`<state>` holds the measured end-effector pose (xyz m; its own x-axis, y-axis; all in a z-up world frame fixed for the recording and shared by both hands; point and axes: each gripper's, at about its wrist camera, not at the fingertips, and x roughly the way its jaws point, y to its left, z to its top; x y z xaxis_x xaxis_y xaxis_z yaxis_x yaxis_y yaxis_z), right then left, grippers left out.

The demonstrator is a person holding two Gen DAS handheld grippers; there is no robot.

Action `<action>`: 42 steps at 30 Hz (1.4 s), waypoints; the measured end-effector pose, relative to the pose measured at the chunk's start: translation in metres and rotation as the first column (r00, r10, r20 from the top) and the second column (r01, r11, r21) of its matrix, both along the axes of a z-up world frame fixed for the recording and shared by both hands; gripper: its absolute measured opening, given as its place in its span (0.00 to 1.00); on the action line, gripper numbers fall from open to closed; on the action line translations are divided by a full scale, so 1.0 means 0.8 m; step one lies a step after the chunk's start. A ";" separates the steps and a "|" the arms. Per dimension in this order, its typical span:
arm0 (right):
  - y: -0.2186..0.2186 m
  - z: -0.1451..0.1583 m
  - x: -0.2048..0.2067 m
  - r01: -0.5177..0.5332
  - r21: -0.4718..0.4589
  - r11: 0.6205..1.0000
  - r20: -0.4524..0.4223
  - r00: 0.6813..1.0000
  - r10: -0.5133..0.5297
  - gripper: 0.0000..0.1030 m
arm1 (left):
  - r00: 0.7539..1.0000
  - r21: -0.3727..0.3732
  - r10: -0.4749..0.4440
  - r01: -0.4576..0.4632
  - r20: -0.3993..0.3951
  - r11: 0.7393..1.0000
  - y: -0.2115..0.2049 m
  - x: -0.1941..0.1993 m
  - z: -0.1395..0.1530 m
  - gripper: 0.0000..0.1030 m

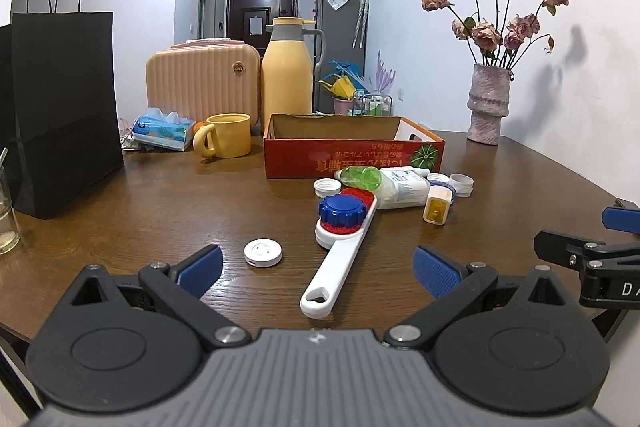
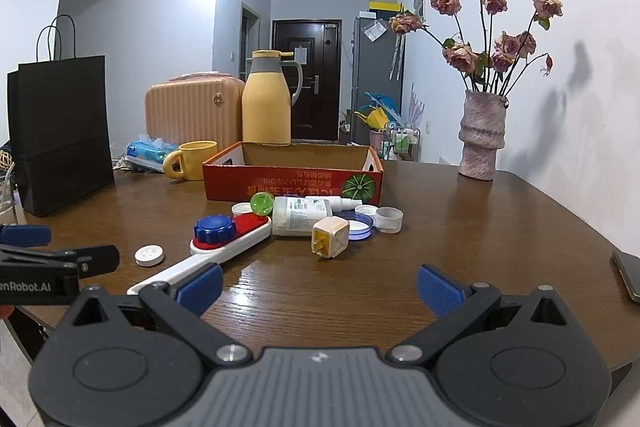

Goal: Organize rigid objects
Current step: 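Reach the left tool to the white round cap and close on it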

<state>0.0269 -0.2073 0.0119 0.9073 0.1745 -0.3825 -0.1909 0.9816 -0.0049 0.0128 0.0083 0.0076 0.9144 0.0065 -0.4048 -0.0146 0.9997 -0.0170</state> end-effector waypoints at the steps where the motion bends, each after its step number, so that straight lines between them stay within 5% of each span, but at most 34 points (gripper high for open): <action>1: 0.000 0.000 0.002 -0.001 -0.002 1.000 -0.003 1.000 0.001 1.00 | 1.000 0.000 0.001 -0.001 -0.003 1.000 0.000 0.002 -0.001 1.00; 42: 0.040 -0.035 0.116 -0.035 -0.022 0.999 -0.124 0.992 0.032 1.00 | 0.987 -0.020 0.049 -0.052 -0.154 0.998 0.054 0.117 -0.041 1.00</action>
